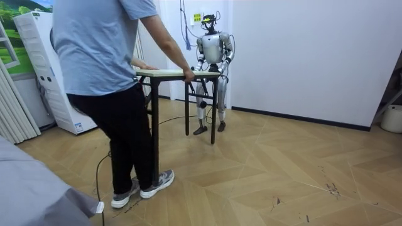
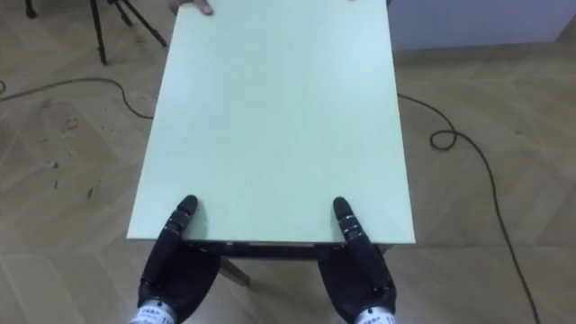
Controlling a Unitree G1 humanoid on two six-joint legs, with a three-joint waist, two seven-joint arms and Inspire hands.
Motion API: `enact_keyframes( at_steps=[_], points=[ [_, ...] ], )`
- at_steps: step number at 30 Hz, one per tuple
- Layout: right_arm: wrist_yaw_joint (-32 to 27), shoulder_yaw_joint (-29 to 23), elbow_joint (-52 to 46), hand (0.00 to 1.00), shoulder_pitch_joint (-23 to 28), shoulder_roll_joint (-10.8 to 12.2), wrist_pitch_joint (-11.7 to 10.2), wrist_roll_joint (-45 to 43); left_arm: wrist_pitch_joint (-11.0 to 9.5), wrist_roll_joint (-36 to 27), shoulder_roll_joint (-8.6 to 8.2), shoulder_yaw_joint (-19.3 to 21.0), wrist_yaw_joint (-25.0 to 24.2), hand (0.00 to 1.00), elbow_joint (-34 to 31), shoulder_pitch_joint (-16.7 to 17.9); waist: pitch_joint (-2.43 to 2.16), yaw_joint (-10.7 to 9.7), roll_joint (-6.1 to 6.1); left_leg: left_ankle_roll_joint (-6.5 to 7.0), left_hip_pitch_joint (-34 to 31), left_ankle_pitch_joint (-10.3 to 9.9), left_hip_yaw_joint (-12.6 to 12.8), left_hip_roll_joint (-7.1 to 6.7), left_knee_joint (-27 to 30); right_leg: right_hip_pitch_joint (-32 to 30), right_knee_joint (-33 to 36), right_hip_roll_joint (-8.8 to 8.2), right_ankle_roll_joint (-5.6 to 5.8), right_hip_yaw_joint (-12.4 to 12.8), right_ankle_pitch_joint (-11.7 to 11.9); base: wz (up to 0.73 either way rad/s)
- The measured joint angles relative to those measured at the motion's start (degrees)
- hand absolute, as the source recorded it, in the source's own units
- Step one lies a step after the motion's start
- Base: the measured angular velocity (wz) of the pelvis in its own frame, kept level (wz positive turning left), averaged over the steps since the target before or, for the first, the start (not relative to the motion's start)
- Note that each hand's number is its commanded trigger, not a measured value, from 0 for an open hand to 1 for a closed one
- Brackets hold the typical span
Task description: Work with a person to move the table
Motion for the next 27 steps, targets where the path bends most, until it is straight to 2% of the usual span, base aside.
enact_keyframes(
  at_steps=[1,2,3,4,5,6,7,8,9,11,12,13,14,15,16,17,18,20,21,25,27],
  points=[
    [0.0,0.0,0.0,1.0,0.0,0.1,0.2,0.0,0.1,0.0,0.0,0.0,0.0,1.0,0.0,0.0,0.01,0.0,-0.39,0.28,-0.1,0.3,0.2,-0.35,0.0,-0.1,-0.1,-0.27,0.05,0.3,0.6,0.0],
    [-0.1,-0.1,0.0,1.0,-0.1,0.1,0.6,0.0,0.1,-0.1,-0.04,-0.1,0.0,1.0,0.0,0.1,-0.04,0.1,-0.91,0.79,-0.7,0.8,0.5,-1.0,0.0,-0.5,-0.7,-0.41,1.22,2.0,1.8,0.0],
    [-0.1,-0.2,0.1,1.0,-0.2,-0.2,0.7,0.0,0.2,-0.6,-0.07,-0.3,0.0,1.0,0.0,-0.1,-0.06,-0.4,-0.78,1.52,-1.6,1.6,0.7,-0.94,0.0,-0.9,-0.9,-0.3,4.9,4.7,2.8,0.07],
    [-0.1,-0.3,0.0,1.0,-0.2,-0.2,0.7,0.1,0.2,-0.6,0.07,-0.4,0.0,1.0,-0.1,-0.3,-0.05,-0.6,-0.79,1.78,-2.0,2.0,1.0,-0.82,0.0,-1.6,1.2,-0.48,7.3,6.4,2.1,0.33],
    [0.0,-0.3,0.0,1.0,0.2,0.0,0.7,0.3,0.1,-0.5,0.32,-0.7,0.4,1.0,0.0,-0.6,-0.05,-1.0,-1.04,1.96,-2.2,2.6,2.5,-0.36,-0.2,-3.1,10.4,-2.16,7.88,8.5,-2.6,0.49],
    [0.2,-0.5,0.0,1.0,0.9,0.3,0.7,0.7,0.2,-0.1,0.58,-1.0,0.7,1.0,0.0,-0.7,-0.27,-1.4,-1.52,2.11,-2.2,3.1,3.6,-0.33,-0.5,-2.9,19.9,-4.2,8.0,10.4,-7.8,0.47],
    [0.2,-0.5,0.0,1.0,1.2,0.4,0.6,0.8,0.2,0.0,0.76,-1.0,0.7,1.0,0.0,-0.6,-0.4,-1.4,-1.83,2.21,-2.2,3.2,3.9,-0.44,-0.6,-2.5,24.2,-5.08,8.42,11.4,-9.9,0.27],
    [0.2,-0.3,0.0,1.0,1.3,0.5,0.6,1.3,0.2,-0.2,1.22,-1.0,0.6,1.0,-0.1,-0.3,-0.51,-1.3,-2.35,2.23,-2.4,3.5,3.9,-0.89,-0.5,-0.5,31.0,-6.79,9.24,13.1,-12.3,0.06],
    [0.2,0.1,0.0,1.0,1.3,0.3,0.6,1.9,0.1,0.0,1.15,-1.0,0.4,1.0,-0.2,-0.2,-0.6,-1.1,-2.5,2.22,-2.8,3.7,3.9,-1.12,-0.2,2.6,34.7,-8.07,9.18,14.6,-13.1,0.0],
    [0.2,0.4,-0.3,1.0,1.2,0.1,0.6,2.6,0.2,0.8,1.11,-0.3,0.3,1.0,-0.6,-0.2,-0.75,0.2,-3.35,2.0,-4.3,3.9,4.8,-1.34,0.9,8.4,35.5,-9.27,9.39,17.2,-13.1,-0.19],
    [0.2,1.2,-0.3,1.0,0.8,0.1,0.6,3.1,0.2,0.8,1.23,0.3,0.0,1.0,-1.3,0.0,-0.9,0.8,-4.68,1.74,-5.8,4.0,4.8,-1.92,2.7,13.0,32.4,-9.6,9.73,18.9,-12.2,-0.26],
    [0.2,1.4,-0.4,1.0,0.5,0.2,0.5,3.2,0.2,0.9,1.3,0.6,-0.3,1.0,-1.4,0.0,-0.8,1.0,-5.27,1.63,-6.8,4.1,4.9,-2.01,3.6,14.9,29.9,-9.49,10.66,19.7,-13.5,-0.35],
    [0.1,2.1,-0.4,1.0,-0.5,0.1,0.5,3.3,0.2,1.3,0.92,1.4,-0.3,1.0,-1.5,-0.1,-0.43,1.9,-5.38,1.03,-8.8,4.4,3.7,-1.58,5.5,16.8,24.6,-8.19,12.61,20.0,-17.0,-0.38],
    [0.1,2.1,-0.4,1.0,-0.8,-0.2,0.4,3.1,0.3,1.4,0.7,1.4,-0.3,1.0,-1.6,0.0,-0.43,2.3,-4.96,-0.03,-10.0,5.1,1.9,-0.91,6.2,18.0,20.2,-6.63,12.49,20.2,-17.9,-0.35],
    [0.1,2.1,-0.4,1.0,-0.9,-0.3,0.3,3.1,0.5,1.4,0.81,1.4,-0.3,1.0,-1.8,0.1,-0.29,2.6,-5.02,-0.46,-10.3,5.3,1.6,-0.63,6.0,18.5,18.4,-5.7,12.5,20.4,-18.0,-0.21],
    [0.3,2.3,-0.4,1.0,-1.1,0.0,0.0,3.1,0.6,1.5,1.37,1.6,-0.3,1.0,-2.9,0.3,-0.3,3.1,-5.58,-1.62,-11.0,6.1,1.4,0.23,5.2,18.9,15.5,-4.61,12.19,20.8,-18.8,-0.11],
    [0.4,2.3,-0.4,1.0,-1.8,0.5,-0.1,3.6,0.6,1.9,1.77,2.1,-0.3,1.0,-4.0,0.3,-0.08,3.2,-6.88,-2.08,-12.1,6.4,1.5,0.67,4.6,18.9,13.4,-4.17,12.2,21.1,-20.4,-0.06],
    [0.4,2.6,-0.3,1.0,-2.8,1.0,-0.2,3.7,0.8,2.0,2.53,2.8,-0.3,1.0,-4.5,-0.4,-0.1,3.6,-8.2,-2.86,-14.3,6.9,1.6,1.71,5.0,17.8,11.1,-3.73,12.32,21.3,-22.5,-0.17],
    [0.4,2.9,0.5,1.0,-3.7,1.1,-0.2,4.0,1.1,2.0,2.57,3.5,-0.2,1.0,-4.5,-0.5,-0.07,4.2,-8.16,-3.31,-15.0,7.2,1.6,2.33,5.4,17.7,9.4,-2.96,12.26,21.1,-22.5,-0.34],
    [0.3,3.4,1.3,1.0,-4.4,1.1,-0.3,4.6,1.5,2.4,3.11,4.2,-0.1,1.0,-4.6,-1.1,0.12,4.6,-8.03,-4.76,-16.4,8.1,0.5,3.88,5.5,19.7,3.5,-1.37,11.94,17.4,-22.7,-0.05],
    [0.3,3.3,1.3,1.0,-4.6,1.4,-0.2,4.6,1.7,3.5,2.77,4.4,-0.1,1.0,-4.6,-1.5,0.24,4.2,-7.86,-5.58,-17.7,8.6,-0.3,4.2,5.5,20.1,1.6,-0.58,10.98,15.3,-23.2,0.16]
  ],
)
